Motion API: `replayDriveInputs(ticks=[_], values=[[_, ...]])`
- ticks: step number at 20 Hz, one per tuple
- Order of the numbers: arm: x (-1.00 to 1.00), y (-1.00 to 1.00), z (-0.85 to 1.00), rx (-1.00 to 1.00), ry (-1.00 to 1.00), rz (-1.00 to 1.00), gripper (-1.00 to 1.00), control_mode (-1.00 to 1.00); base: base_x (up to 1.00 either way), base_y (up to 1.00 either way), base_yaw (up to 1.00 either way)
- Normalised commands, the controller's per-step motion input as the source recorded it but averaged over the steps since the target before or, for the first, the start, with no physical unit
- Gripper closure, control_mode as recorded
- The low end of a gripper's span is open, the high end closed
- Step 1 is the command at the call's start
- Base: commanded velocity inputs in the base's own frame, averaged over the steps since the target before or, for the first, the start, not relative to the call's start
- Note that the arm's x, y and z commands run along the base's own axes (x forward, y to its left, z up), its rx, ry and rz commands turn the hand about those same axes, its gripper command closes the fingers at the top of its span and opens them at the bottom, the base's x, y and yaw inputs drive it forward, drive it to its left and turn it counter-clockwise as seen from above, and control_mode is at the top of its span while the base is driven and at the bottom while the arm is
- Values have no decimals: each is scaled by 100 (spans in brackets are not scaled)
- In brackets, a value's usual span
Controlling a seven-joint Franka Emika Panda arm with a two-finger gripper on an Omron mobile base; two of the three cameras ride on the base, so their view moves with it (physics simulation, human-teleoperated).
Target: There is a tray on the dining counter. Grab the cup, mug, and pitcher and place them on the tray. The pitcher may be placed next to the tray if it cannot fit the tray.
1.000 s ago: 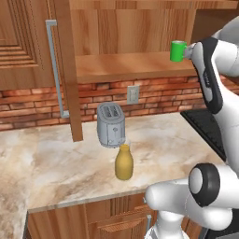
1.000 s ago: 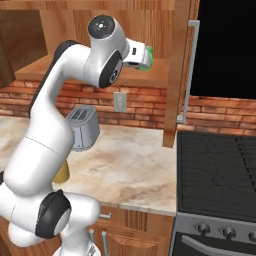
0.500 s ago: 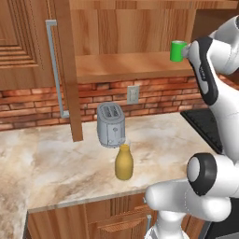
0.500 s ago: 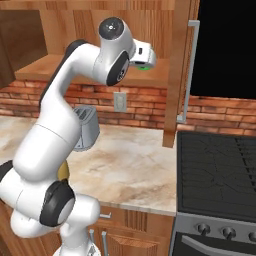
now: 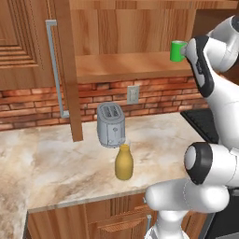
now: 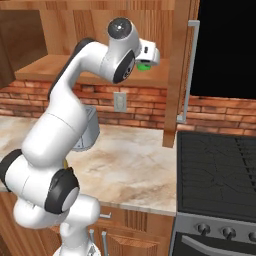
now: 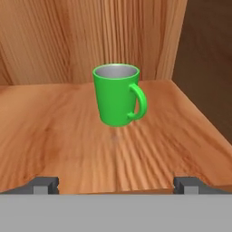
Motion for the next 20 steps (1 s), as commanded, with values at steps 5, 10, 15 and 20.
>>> replayDriveInputs(ticks=[5, 10, 15, 20], values=[[29, -2, 0, 0, 0, 0, -100, -100, 0, 0, 0], [33, 0, 0, 0, 0, 0, -100, -100, 0, 0, 0], [24, 0, -4, 0, 0, 1, -100, -100, 0, 0, 0], [17, 0, -8, 0, 0, 2, -100, -100, 0, 0, 0]])
